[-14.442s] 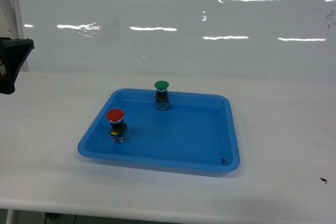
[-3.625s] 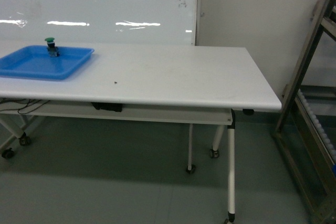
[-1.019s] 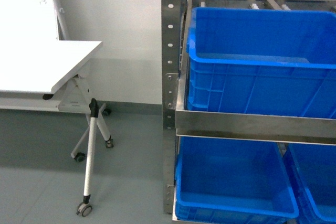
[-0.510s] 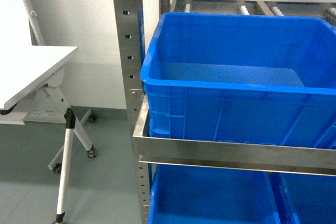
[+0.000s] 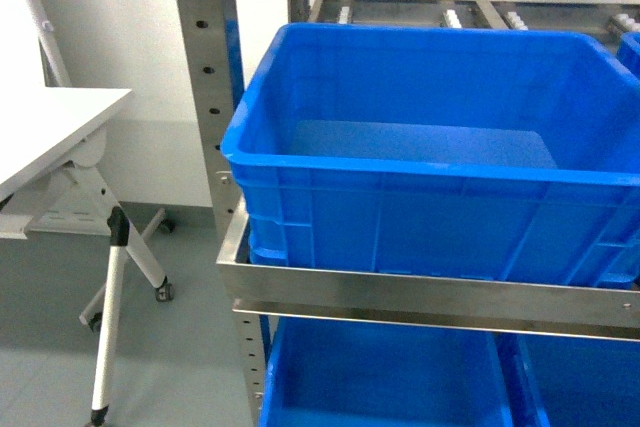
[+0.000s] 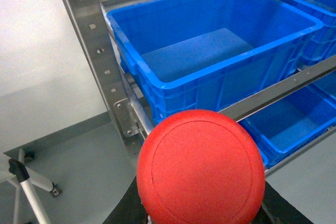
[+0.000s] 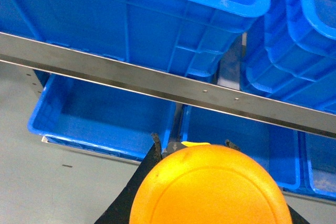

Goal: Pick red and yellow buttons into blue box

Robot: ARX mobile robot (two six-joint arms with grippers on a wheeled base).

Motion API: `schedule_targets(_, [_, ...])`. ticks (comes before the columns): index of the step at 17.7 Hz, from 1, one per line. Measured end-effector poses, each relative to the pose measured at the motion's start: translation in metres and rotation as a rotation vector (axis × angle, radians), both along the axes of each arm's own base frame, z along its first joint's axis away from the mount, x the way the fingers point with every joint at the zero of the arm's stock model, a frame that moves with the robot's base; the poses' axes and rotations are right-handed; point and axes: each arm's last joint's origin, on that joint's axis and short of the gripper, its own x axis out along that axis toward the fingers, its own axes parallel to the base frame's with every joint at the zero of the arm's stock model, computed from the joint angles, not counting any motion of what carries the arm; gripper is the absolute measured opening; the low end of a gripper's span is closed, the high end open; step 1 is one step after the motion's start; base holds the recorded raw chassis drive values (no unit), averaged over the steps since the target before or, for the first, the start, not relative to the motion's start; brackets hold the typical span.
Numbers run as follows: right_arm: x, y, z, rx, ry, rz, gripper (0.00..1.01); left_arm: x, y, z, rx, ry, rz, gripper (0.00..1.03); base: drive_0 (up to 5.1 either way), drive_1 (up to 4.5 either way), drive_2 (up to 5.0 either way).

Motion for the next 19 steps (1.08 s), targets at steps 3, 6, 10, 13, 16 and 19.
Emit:
schedule_targets(3, [0.0, 0.0, 0.0, -0.001, 0.0, 0.0, 0.26, 0.0001, 0.0, 0.0, 0.0, 0.0, 0.0, 0.24, 4.9, -2.4, -2.4])
schedule_targets(6, [0.0, -0.0001, 0.0, 0.0, 0.0, 0.0, 0.26, -0.0001, 0.0, 0.0001, 0.0, -0.001, 0.0, 0.24, 4.7, -2.23, -2.2])
schedule_targets(10, [0.0001, -0.0001, 0.0002, 0.0, -0.002, -0.001, 0.26, -0.0001, 0.0, 0.0001, 0.0, -0.001, 0.0, 0.24, 4.6, -2.19, -2.2])
schedule_targets(13, [0.0, -0.0001, 0.0001, 0.0, -0.001, 0.0, 0.26, -0.0001, 0.0, 0.0002, 0.001, -0.002, 0.0, 0.24, 4.4, -2.33, -2.3])
schedule_targets(16, [0.0, -0.0001, 0.0, 0.0, 0.0, -0.001, 0.26, -0.0001, 0.0, 0.0001, 0.0, -0.001, 0.0, 0.24, 4.6, -2.16, -2.2])
schedule_targets(19, [0.0, -0.0001, 0.0, 0.0, 0.0, -0.001, 0.26, 0.0, 0.0, 0.0, 0.0, 0.0, 0.0, 0.24, 4.6, -2.13, -2.1])
